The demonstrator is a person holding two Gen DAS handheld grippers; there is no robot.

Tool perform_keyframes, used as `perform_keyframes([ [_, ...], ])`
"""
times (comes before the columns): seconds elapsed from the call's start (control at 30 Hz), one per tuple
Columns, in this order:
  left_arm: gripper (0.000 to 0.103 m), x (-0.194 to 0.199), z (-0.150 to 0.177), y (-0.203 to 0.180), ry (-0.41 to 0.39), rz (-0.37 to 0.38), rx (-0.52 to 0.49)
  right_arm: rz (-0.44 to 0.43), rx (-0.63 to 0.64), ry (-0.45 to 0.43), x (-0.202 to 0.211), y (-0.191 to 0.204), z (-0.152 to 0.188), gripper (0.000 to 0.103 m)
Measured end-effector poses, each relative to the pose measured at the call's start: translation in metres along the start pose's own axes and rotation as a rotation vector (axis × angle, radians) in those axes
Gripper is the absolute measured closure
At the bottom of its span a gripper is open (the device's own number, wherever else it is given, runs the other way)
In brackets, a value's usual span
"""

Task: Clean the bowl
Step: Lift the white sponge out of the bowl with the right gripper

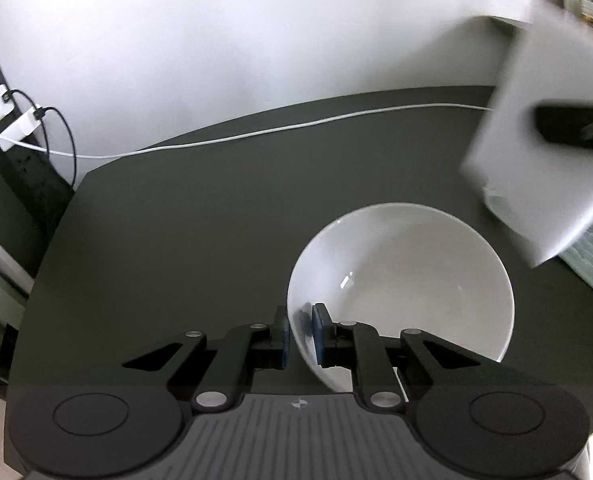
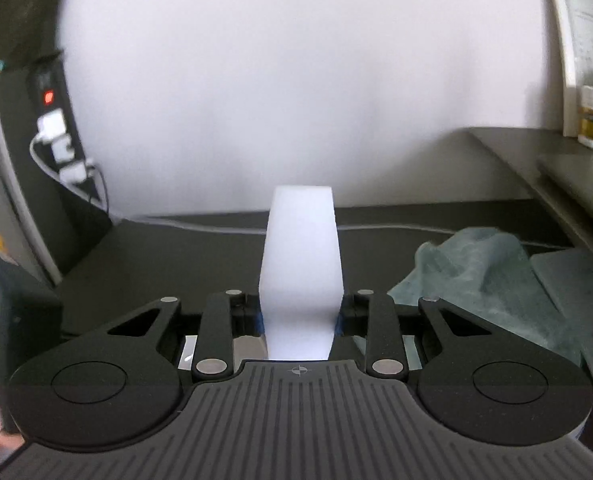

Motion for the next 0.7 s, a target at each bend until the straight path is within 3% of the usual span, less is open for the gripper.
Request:
perform_keyframes([
  [0.13,0.085,-0.009,-0.012,0.001,0.012,-0.002,0.071,-0.01,-0.007,0.067,-0.016,-0.01,0.016,0.072],
  [0.33,0.082,-0.012,-0.012,0.0,0.012,0.008,0.058,-0.024,0.054,0.159,-0.048,-0.007,0.047,0.069],
  [0.43,0.08,-0.013,-0.008,-0.001,0.024,0.018,0.06,-0.032,0.079,0.165,-0.048,-0.004,0.048,0.065],
  [0.57,0.079,-0.008,-0.011,0.0,0.003,0.026,0.037,-0.043,0.076,0.161,-0.036,-0.002,0.048,0.05],
  [0.7,0.076,-0.001,-0.02,-0.003,-0.049,0.02,-0.031,-0.057,0.086,0.152,-0.019,0.0,0.048,0.05],
])
Point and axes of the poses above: each gripper's, at about its wrist camera, not at the fingertips, and x roughly against the way its jaws point, y to its left, z to its underside, the point moved 9 cm from there along -x, roughly the way its jaws point, and after that the axes turned 2 degrees about -x, right-handed, at the moved point
